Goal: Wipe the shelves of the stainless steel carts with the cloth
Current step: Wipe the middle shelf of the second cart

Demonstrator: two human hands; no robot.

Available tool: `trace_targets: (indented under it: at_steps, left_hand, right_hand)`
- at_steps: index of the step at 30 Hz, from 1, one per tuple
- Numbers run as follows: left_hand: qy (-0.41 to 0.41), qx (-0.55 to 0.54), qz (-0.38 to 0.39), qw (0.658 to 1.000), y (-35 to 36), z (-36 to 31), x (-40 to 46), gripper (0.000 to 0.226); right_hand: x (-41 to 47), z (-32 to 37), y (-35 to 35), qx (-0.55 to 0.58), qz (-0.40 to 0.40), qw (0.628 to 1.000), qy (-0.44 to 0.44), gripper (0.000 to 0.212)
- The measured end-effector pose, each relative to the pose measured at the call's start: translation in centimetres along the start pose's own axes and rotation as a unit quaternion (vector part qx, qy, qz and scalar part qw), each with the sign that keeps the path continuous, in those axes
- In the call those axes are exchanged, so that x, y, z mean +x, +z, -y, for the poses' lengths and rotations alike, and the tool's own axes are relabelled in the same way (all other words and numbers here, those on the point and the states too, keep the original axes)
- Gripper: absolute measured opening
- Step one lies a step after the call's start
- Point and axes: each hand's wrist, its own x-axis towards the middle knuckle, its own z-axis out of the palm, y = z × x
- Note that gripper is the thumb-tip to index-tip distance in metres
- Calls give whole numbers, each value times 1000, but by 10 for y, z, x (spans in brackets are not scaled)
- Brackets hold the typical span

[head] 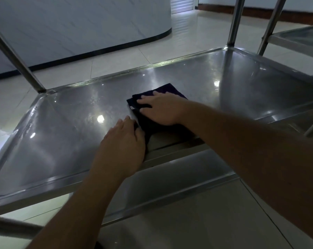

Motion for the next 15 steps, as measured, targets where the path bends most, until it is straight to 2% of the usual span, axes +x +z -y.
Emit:
trace_targets:
  at_steps: [2, 4, 7, 10, 13, 15]
  left_hand:
    - [7, -3, 5, 1000, -1, -1, -1, 33]
    - [12, -8, 3, 1000, -3, -1, -3, 31]
    - [8, -10, 7, 1000, -6, -1, -6, 31]
    - [12, -8, 13, 1000, -7, 0, -4, 30]
    - [23, -5, 5, 1000, -5, 1, -4, 26]
    - [29, 0, 3, 1000, -4, 1, -4, 24]
  right_hand:
    - [-4, -13, 0, 59, -13, 998, 29, 55]
    - [-15, -43, -5, 67, -35, 995, 69, 55]
    - [-45, -121, -14, 66, -65, 977, 190, 52]
    - [-85, -206, -22, 84, -75, 940, 322, 50]
    - [-106, -251, -23, 126, -135, 911, 368, 49]
    - [-105, -255, -22, 130, -137, 908, 375, 49]
